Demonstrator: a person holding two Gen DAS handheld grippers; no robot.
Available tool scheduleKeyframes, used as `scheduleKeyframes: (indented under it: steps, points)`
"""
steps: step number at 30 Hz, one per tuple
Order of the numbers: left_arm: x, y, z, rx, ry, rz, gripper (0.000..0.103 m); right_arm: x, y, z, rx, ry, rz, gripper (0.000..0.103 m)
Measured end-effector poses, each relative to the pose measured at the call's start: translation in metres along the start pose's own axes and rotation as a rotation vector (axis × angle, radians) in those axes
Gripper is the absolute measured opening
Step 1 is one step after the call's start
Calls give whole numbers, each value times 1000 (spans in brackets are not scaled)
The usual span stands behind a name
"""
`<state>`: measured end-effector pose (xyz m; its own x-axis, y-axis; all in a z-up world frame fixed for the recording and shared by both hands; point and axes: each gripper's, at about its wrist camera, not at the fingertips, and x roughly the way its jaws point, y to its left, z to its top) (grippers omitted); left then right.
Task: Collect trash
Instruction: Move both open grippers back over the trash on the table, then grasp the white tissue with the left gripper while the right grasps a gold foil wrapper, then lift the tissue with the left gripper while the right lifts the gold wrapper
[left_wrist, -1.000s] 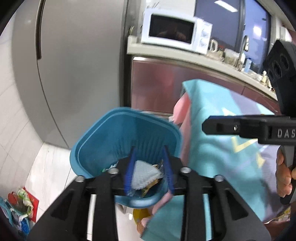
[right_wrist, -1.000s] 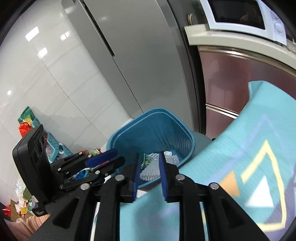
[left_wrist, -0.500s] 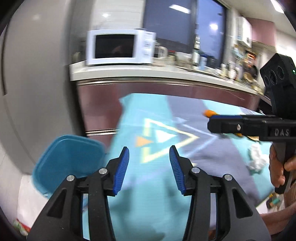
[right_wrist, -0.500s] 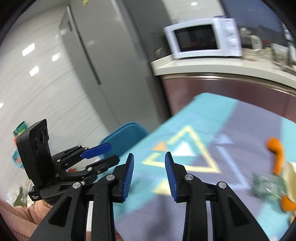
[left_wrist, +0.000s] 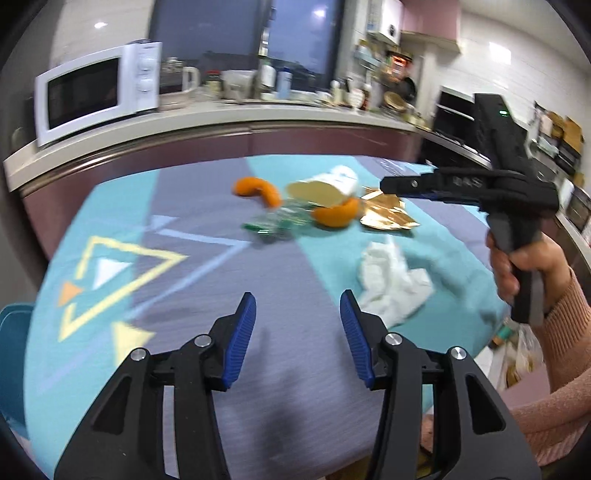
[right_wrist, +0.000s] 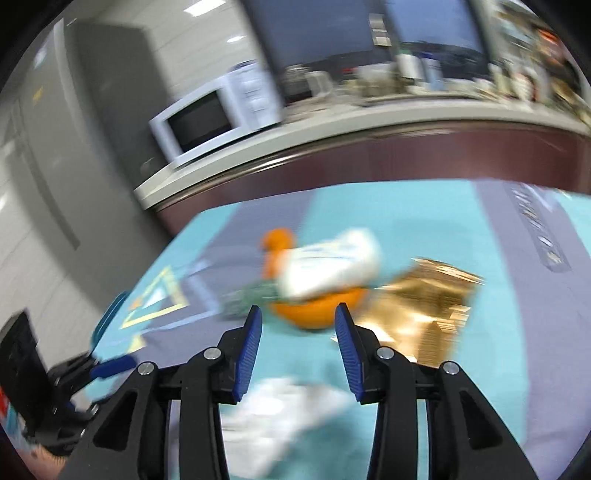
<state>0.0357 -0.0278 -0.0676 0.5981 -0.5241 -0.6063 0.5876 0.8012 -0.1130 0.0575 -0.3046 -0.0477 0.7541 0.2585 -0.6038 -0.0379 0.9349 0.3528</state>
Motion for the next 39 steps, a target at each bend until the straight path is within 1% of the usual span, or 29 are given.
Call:
scheduleKeyframes:
  steps: [1,3,5,8,11,16,21,22,23,24,26,27,29,30,32,33,35,39]
  points:
    - [5,-8,2,12,9,-14,47,-1,-15,1,32,-9,-18,40]
    - [11,-14,5,31,19,-34,49,-3,-32,1,68,-19,-48,44]
    - [17,-23,8,48,25,-50,55,-2,-48,2,98,-17,-47,48]
    - [27,-35,12,70,33,-64,57,5,-68,4,130,-13,-62,50]
    - [36,-40,15,81,59,-85,57,15,-80,6,145,5,-63,54]
    - [54,-45,19,94,120,-115,57,31,-89,9,169,50,-26,54]
    - [73,-48,21,82,172,-136,49,40,-88,11,163,74,2,54]
    - [76,-47,21,76,181,-142,46,41,-87,11,158,77,8,52]
    - [76,-48,19,73,185,-142,42,41,-87,11,155,78,10,47]
    - [78,-47,20,70,191,-141,40,42,-86,12,154,81,13,44]
    - [82,-45,19,60,202,-147,31,43,-87,11,157,90,23,31]
    - [82,-45,18,56,205,-149,30,44,-87,10,158,91,24,28]
    - [85,-45,18,52,210,-147,24,43,-87,10,155,88,29,13]
    - [86,-45,18,53,211,-139,23,42,-86,10,153,84,30,12]
    - [87,-45,18,59,211,-131,15,39,-85,9,145,75,30,7]
    - [88,-45,18,61,211,-130,14,37,-84,8,142,70,28,6]
    - [89,-45,18,59,208,-130,8,34,-82,7,134,59,27,5]
    - [84,-45,19,67,183,-124,7,23,-83,7,140,23,27,4]
